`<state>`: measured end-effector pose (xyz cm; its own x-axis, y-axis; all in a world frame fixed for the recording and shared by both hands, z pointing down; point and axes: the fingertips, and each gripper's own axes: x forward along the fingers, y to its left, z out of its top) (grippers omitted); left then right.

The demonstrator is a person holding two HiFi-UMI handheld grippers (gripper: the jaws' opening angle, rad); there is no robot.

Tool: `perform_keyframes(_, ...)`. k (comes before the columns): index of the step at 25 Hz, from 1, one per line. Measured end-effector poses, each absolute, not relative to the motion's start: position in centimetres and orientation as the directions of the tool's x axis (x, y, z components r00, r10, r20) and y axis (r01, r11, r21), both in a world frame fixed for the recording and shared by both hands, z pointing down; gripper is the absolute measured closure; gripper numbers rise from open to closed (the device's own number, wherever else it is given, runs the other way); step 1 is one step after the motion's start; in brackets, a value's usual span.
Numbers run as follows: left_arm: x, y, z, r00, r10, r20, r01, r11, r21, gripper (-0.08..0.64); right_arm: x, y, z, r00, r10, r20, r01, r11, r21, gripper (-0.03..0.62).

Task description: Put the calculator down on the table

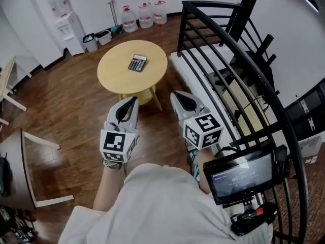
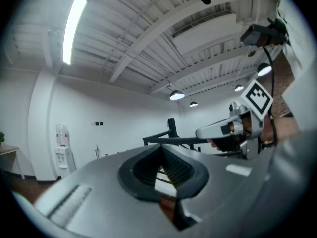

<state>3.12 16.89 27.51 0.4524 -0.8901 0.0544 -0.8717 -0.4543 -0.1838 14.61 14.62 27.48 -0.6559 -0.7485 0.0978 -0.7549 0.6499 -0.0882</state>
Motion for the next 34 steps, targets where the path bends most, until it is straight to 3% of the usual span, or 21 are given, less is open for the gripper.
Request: perform_keyframes(34,3.0,14.7,29.5,0.481,-0.873,0.087,-0.857,-0.488,-0.162,0.555,13.4,13.0,27.7,-0.665,-0.738,0.115,-0.744,0.668,-0.021,0.591)
